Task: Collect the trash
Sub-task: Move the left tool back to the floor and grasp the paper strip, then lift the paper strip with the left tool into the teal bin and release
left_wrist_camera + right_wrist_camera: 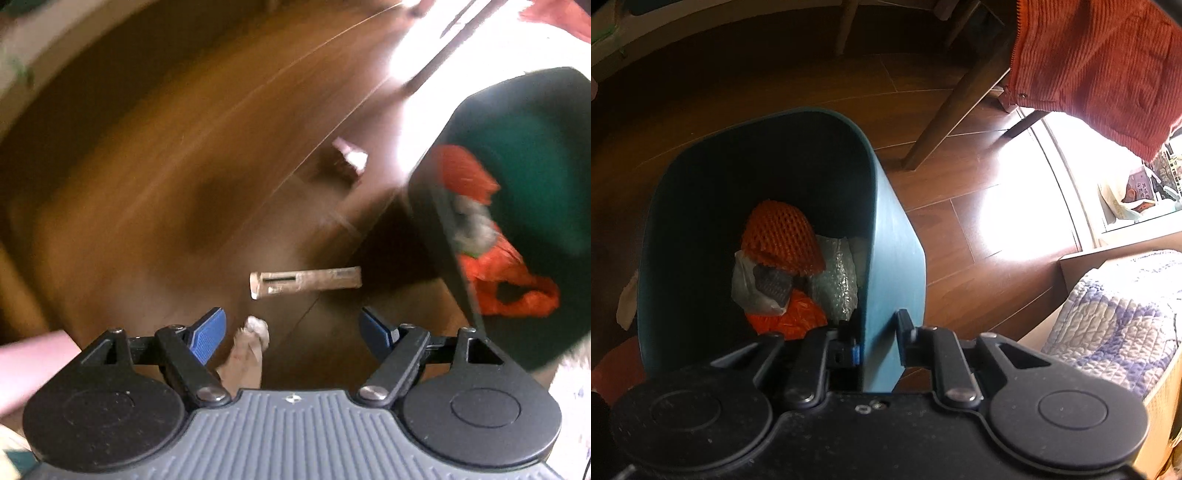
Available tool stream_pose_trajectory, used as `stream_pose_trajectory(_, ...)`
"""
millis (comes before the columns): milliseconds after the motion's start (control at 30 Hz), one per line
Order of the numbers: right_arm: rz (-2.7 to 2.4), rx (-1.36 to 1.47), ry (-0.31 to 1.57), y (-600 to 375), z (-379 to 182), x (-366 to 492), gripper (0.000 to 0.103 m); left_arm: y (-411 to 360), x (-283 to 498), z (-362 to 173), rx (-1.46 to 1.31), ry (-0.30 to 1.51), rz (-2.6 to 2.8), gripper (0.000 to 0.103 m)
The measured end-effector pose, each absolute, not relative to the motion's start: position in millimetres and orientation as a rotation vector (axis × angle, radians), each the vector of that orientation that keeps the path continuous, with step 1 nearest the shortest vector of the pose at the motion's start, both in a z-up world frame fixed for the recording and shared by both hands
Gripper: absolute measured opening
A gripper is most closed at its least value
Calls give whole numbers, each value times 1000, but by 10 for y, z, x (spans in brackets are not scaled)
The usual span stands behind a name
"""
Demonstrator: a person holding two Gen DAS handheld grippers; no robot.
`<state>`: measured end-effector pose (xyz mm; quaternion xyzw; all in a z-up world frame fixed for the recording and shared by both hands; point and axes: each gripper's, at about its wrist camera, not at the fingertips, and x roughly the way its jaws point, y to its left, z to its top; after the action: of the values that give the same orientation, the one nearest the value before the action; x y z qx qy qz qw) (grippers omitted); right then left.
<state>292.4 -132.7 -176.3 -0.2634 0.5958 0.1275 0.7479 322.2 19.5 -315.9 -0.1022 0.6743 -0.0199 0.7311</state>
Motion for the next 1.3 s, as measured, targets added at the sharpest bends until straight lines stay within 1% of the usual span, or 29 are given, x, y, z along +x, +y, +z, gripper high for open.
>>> stream_pose_trajectory(167,313,-597,1293,-1384,-1774,2907,18,198,3463,-3718,-305,1568,-15,79)
stream_pose_trajectory(233,312,-604,1300,-1413,-1796,2980,17,236,3548,-4026,-412,1632,44,79)
stream_pose_trajectory(333,311,-613,1305,-1450,-1823,3122,14,330,3576,-4351,-594,1689,126,79)
stream_pose_trajectory(400,317,-624,1302,-1483,-1834,3181,13,278,3607,-4465,-607,1690,132,79)
stream_pose_trajectory(533,323,-630,1290,-1529,-1873,3174,12,-280,3641,-4373,-123,1573,-141,79)
stream_pose_trajectory(633,321,-624,1290,-1571,-1886,3182,11,-566,3524,-4468,164,1521,-332,79)
stream_pose_trajectory(733,318,-604,1300,-1605,-1894,3187,11,-737,3419,-4646,366,1486,-438,79)
stream_pose_trajectory(800,316,-605,1304,-1625,-1927,3190,11,-802,3358,-4753,453,1465,-485,78)
stream_pose_trajectory(933,314,-592,1323,-1627,-1950,3202,11,-842,3289,-4920,556,1430,-531,77)
stream_pose_trajectory(1000,310,-577,1327,-1651,-1968,3226,11,-821,3302,-4992,556,1424,-521,76)
stream_pose_trajectory(1033,308,-568,1327,-1664,-1976,3237,11,-789,3325,-5025,545,1432,-508,72)
stream_pose_trajectory(1067,306,-561,1326,-1670,-1977,3243,11,-749,3357,-5059,521,1452,-504,61)
stream_pose_trajectory(1100,305,-557,1324,-1674,-1978,3249,11,-722,3376,-5086,509,1467,-500,57)
stream_pose_trajectory(1300,297,-538,1322,-1712,-2007,3259,11,-673,3346,-5107,517,1477,-547,57)
